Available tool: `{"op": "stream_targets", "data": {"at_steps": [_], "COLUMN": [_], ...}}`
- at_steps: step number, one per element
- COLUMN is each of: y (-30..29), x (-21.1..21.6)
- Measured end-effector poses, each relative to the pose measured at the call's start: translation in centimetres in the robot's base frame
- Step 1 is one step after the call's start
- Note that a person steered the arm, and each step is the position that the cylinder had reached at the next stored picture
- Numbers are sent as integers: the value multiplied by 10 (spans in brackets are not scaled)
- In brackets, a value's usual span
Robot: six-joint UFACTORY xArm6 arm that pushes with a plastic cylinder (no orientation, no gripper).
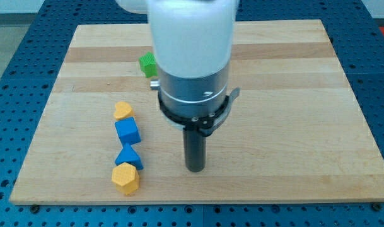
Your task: Push yellow hexagon diagonal to the blue cube
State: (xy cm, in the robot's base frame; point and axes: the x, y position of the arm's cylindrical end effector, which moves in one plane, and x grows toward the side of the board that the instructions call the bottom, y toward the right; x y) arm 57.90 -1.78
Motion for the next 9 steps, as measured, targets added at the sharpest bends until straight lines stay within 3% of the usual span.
{"op": "stream_targets", "data": {"at_steps": [1,3,4,7,8,9], "y": [-14,-17,-68,-124,-125,-125], "x": [38,40,40,39,32,-18]}}
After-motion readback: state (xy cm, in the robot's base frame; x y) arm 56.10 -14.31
